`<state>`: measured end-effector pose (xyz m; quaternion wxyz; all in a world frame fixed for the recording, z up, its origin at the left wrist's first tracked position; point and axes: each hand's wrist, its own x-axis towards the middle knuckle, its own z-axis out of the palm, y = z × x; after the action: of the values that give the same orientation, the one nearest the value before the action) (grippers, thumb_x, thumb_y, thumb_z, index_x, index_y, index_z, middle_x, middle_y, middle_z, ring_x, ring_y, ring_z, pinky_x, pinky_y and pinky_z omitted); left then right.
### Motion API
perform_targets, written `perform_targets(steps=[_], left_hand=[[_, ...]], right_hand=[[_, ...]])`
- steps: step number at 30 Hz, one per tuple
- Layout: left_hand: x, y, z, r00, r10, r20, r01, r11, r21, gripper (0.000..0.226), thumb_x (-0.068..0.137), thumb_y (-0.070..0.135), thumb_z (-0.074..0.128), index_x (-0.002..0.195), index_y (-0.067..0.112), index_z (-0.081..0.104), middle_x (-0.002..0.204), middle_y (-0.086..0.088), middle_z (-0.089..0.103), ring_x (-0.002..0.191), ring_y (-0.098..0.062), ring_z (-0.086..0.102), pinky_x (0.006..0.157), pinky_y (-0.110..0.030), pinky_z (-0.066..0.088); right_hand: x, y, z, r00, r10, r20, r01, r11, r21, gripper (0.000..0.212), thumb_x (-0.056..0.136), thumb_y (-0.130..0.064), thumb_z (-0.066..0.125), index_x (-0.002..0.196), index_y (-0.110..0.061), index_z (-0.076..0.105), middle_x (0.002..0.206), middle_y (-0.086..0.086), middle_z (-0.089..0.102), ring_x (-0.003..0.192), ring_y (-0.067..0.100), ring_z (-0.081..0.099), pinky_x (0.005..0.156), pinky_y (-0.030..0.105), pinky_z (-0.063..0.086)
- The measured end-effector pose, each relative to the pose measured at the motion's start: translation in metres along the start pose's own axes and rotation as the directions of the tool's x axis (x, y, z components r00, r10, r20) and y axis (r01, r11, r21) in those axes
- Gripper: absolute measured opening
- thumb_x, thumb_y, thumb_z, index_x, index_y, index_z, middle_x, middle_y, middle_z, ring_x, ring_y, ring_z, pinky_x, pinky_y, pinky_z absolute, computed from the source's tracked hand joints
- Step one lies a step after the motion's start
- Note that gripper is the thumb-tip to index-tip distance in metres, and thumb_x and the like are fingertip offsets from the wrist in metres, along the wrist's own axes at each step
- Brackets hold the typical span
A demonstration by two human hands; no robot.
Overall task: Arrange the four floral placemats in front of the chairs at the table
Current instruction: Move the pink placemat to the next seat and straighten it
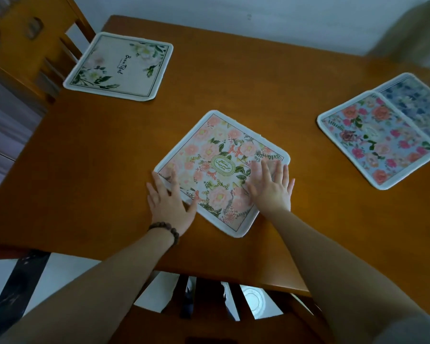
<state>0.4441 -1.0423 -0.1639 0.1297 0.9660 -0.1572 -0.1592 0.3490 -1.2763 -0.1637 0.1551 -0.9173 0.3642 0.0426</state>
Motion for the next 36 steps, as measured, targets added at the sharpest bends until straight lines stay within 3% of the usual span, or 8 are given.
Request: perform_targets(steps=[2, 7, 12, 16, 25, 31, 34, 36], left_hand=[[-0.008, 0.013, 0.009, 0.999, -0.042, 0.007, 0.042, 0.999, -0.003, 0.101, 0.082, 0.073, 0.037, 0.137, 0.033, -0.037, 0.149, -0.019, -0.035, 0.139, -0.049, -0.014, 0.113, -0.056, 0.005], [-0.018, 0.038, 0.026, 0.999, -0.048, 0.023, 0.047, 0.998, 0.028, 0.106, 0.073, 0.085, 0.027, 0.136, 0.031, -0.038, 0.151, -0.022, -0.028, 0.139, -0.051, -0.009, 0.11, -0.063, 0.005], [-0.017, 0.044, 0.032, 0.995, 0.01, 0.1, -0.02, 0.995, 0.1, 0.102, 0.071, 0.087, 0.026, 0.138, 0.039, -0.035, 0.153, -0.022, -0.022, 0.137, -0.054, -0.012, 0.106, -0.068, -0.004], [-0.013, 0.036, 0.03, 0.982, 0.075, 0.171, -0.109, 0.973, 0.205, 0.099, 0.068, 0.091, 0.021, 0.143, 0.042, -0.02, 0.154, -0.018, -0.024, 0.134, -0.057, -0.019, 0.105, -0.068, -0.009], [0.043, -0.002, -0.01, 0.93, 0.221, 0.294, -0.265, 0.957, 0.121, 0.094, 0.066, 0.09, 0.033, 0.146, 0.049, 0.007, 0.157, -0.005, -0.019, 0.137, -0.047, -0.021, 0.11, -0.056, -0.006], [0.082, -0.007, -0.038, 0.894, 0.252, 0.37, -0.271, 0.962, 0.001, 0.082, 0.077, 0.073, 0.052, 0.146, 0.05, 0.014, 0.159, 0.006, -0.007, 0.141, -0.036, -0.019, 0.112, -0.058, 0.0], [0.088, -0.01, -0.049, 0.907, 0.269, 0.323, -0.248, 0.963, -0.106, 0.08, 0.08, 0.063, 0.059, 0.148, 0.038, 0.023, 0.16, 0.003, -0.004, 0.144, -0.031, -0.012, 0.113, -0.06, 0.006], [0.081, -0.015, -0.049, 0.936, 0.262, 0.237, -0.247, 0.965, -0.092, 0.087, 0.079, 0.063, 0.06, 0.15, 0.037, 0.017, 0.16, -0.006, -0.006, 0.145, -0.032, -0.007, 0.114, -0.059, 0.009]], right_hand=[[0.023, -0.002, -0.006, 0.998, -0.052, 0.03, 0.053, 0.997, -0.06, 0.075, 0.09, -0.066, 0.032, 0.151, -0.033, 0.002, 0.16, 0.011, -0.009, 0.145, 0.031, -0.012, 0.115, 0.055, -0.003], [0.069, -0.008, -0.011, 0.975, -0.18, 0.13, 0.2, 0.966, -0.166, 0.076, 0.09, -0.066, 0.035, 0.151, -0.034, 0.003, 0.159, 0.012, -0.01, 0.145, 0.03, -0.014, 0.114, 0.057, -0.004], [0.097, -0.003, -0.013, 0.969, -0.14, 0.203, 0.172, 0.974, -0.145, 0.079, 0.085, -0.074, 0.03, 0.151, -0.037, 0.008, 0.16, 0.009, -0.005, 0.145, 0.029, -0.009, 0.115, 0.056, -0.003], [0.09, 0.004, -0.012, 0.985, -0.125, 0.115, 0.146, 0.971, -0.19, 0.079, 0.08, -0.079, 0.027, 0.147, -0.04, 0.016, 0.158, 0.007, 0.011, 0.142, 0.031, 0.009, 0.113, 0.055, 0.011], [0.022, 0.01, 0.001, 0.999, 0.038, 0.032, -0.033, 0.986, -0.161, 0.077, 0.082, -0.076, 0.026, 0.147, -0.035, 0.02, 0.15, 0.011, 0.025, 0.131, 0.033, 0.025, 0.105, 0.048, 0.026], [-0.067, -0.021, 0.026, 0.987, 0.162, -0.016, -0.163, 0.981, -0.102, 0.073, 0.087, -0.066, 0.036, 0.146, -0.025, 0.027, 0.141, 0.018, 0.03, 0.125, 0.037, 0.031, 0.104, 0.048, 0.026], [-0.103, -0.025, 0.035, 0.991, 0.132, -0.017, -0.133, 0.989, -0.061, 0.072, 0.084, -0.064, 0.044, 0.144, -0.025, 0.032, 0.14, 0.016, 0.031, 0.123, 0.036, 0.032, 0.105, 0.048, 0.024], [-0.117, -0.023, 0.038, 0.995, 0.102, -0.007, -0.102, 0.994, -0.049, 0.073, 0.084, -0.065, 0.044, 0.145, -0.028, 0.031, 0.143, 0.017, 0.03, 0.128, 0.036, 0.029, 0.107, 0.05, 0.022]])
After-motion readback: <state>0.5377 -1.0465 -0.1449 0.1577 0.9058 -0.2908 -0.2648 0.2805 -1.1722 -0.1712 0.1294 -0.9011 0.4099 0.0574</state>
